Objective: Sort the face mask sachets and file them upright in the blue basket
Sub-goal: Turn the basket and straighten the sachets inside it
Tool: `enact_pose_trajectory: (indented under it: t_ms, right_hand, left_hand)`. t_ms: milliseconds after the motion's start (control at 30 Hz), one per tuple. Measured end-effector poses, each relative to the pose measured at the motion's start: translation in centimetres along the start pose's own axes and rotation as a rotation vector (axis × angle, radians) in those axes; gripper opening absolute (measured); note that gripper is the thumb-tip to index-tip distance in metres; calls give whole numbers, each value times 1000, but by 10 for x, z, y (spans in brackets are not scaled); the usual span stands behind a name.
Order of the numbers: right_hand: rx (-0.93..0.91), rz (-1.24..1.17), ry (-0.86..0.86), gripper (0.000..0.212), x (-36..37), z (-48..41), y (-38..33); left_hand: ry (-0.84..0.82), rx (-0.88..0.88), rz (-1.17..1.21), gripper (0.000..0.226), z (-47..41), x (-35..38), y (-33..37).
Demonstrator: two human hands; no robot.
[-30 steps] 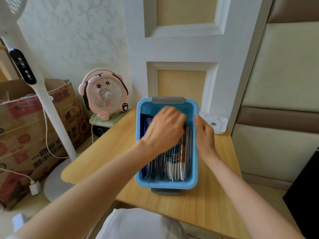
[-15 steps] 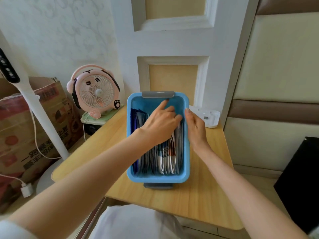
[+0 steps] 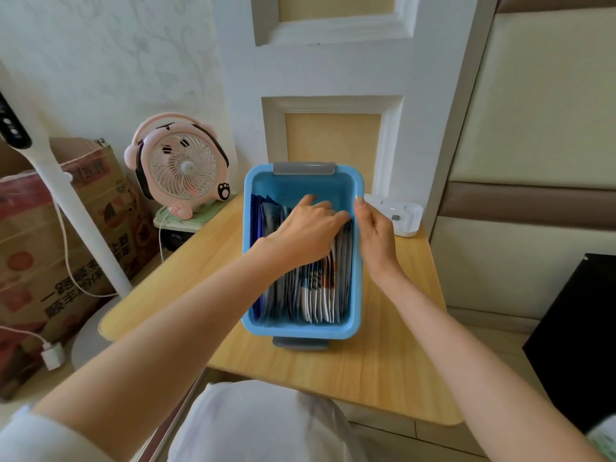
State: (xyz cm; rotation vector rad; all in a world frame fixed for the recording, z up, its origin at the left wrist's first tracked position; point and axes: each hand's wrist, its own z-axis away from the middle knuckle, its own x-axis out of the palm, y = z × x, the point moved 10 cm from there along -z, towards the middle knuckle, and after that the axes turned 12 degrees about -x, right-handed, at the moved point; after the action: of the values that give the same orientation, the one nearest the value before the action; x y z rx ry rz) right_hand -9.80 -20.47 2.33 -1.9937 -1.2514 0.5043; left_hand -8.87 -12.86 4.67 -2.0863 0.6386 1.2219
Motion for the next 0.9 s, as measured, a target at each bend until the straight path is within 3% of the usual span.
enact_pose_trajectory:
  t_ms: [100,200,267,333,467,600,733,900]
  right_hand:
    - [0,4,2,39,0,1,-1]
    - [-1,22,-10,32,1,3,-3]
    - [20,44,-48,22,4,5,0]
    - [29,60,-85,16,6,7,3]
    - [-7,75,-75,16,4,2,-2]
    - [10,71,-74,31,5,-3,1]
    - [-13,76,-71,37,6,-6,3]
    - [-6,104,-86,40,6,-8,9]
  left_hand:
    - [112,-14,41,39,10,-5,-2]
    - [457,-168,184,43,45,-23,-8]
    - [602,-268,263,51,71,-27,-6]
    - [607,-302,219,58,81,-17,4]
    - [398,-347,108,62,65,19,12]
    - [490,-432,194,58,64,1,5]
    - [428,-431,154,57,62,10,5]
    - [632,-593,267,59,80,-12,-14]
